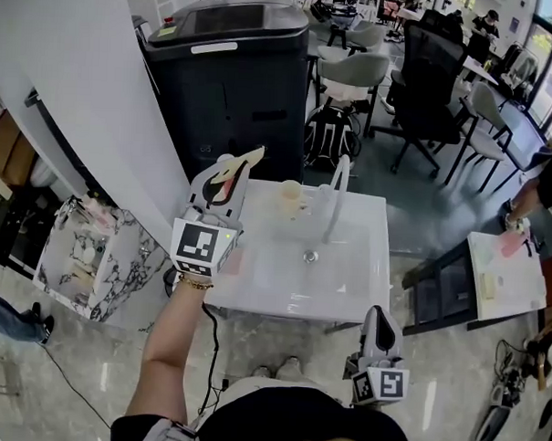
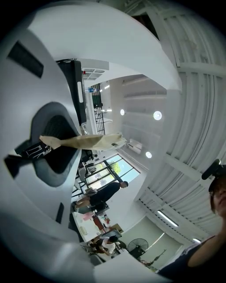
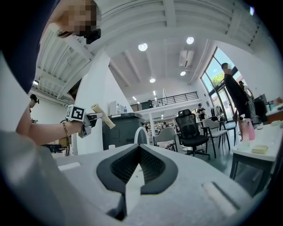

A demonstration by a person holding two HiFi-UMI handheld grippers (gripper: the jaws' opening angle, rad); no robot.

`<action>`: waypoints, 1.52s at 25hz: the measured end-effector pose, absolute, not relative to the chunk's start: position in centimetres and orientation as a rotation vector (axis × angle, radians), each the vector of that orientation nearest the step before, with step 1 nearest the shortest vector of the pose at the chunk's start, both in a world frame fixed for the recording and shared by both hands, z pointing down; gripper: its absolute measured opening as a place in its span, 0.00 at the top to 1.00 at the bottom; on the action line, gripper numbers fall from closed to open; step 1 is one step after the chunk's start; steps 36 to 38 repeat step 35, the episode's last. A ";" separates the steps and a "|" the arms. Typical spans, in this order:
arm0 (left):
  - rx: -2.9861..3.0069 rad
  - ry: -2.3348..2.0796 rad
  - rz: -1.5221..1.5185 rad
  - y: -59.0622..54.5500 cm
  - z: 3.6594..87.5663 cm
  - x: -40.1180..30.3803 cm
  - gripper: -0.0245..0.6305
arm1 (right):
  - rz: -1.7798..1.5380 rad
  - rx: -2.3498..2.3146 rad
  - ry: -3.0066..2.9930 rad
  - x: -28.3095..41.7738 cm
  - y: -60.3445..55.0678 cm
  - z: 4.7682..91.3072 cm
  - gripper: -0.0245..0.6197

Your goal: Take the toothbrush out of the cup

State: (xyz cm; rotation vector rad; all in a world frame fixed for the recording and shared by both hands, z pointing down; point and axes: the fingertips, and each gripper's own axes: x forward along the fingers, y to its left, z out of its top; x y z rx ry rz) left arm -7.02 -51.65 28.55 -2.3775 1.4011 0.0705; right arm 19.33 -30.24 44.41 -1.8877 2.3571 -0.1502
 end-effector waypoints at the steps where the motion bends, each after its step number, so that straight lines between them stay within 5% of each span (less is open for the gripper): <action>1: -2.376 1.402 0.072 -51.4 28.5 -7.2 0.92 | -0.146 -1.882 2.361 19.1 -30.3 44.3 0.96; 38: -2.411 1.410 0.041 -51.9 30.6 -7.3 0.92 | -0.098 -1.900 2.363 18.8 -30.9 43.9 0.96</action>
